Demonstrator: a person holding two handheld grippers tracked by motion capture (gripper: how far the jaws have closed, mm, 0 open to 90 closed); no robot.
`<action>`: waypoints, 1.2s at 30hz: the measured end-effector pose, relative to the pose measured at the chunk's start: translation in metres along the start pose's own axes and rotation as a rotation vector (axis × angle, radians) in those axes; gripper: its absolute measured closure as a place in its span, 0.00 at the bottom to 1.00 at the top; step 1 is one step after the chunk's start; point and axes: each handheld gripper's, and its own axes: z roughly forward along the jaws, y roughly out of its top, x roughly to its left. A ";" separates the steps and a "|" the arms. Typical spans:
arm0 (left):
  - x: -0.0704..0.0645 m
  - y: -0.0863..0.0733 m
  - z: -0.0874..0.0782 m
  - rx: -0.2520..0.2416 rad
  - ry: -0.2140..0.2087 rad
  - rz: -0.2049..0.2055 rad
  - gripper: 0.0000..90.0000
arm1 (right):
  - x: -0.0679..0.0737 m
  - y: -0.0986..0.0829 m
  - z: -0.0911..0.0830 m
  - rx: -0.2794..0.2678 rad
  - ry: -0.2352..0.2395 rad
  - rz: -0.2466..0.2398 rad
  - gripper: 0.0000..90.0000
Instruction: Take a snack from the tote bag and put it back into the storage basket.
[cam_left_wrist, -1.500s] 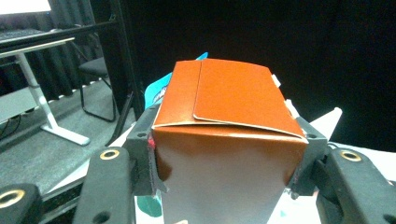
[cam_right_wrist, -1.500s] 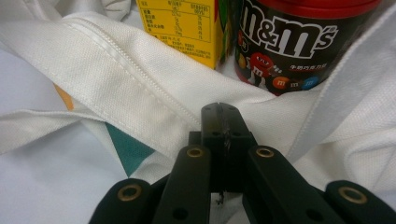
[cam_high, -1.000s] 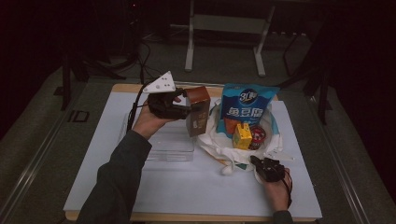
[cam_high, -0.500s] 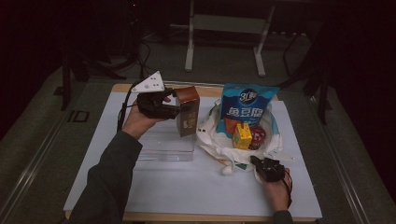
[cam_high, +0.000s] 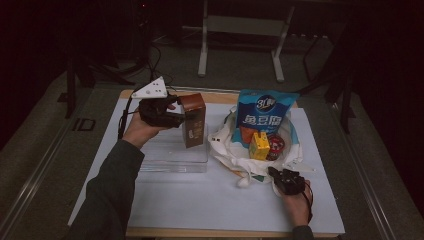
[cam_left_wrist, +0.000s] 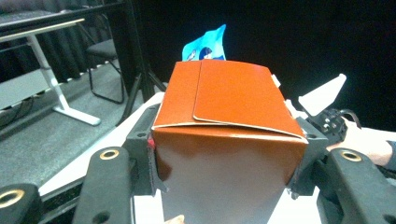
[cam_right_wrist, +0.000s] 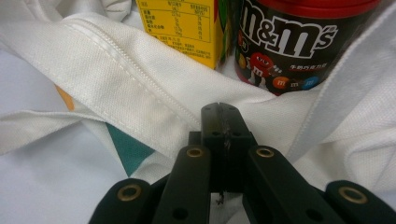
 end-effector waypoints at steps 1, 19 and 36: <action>0.001 -0.001 0.000 0.004 -0.001 -0.003 0.47 | 0.000 0.000 0.000 -0.001 0.000 -0.001 1.00; 0.009 -0.018 -0.022 0.064 0.026 0.000 0.47 | 0.000 0.000 0.000 0.000 -0.001 -0.003 1.00; 0.012 -0.039 -0.058 0.091 0.059 0.004 0.47 | 0.001 0.000 0.000 -0.002 -0.004 -0.004 1.00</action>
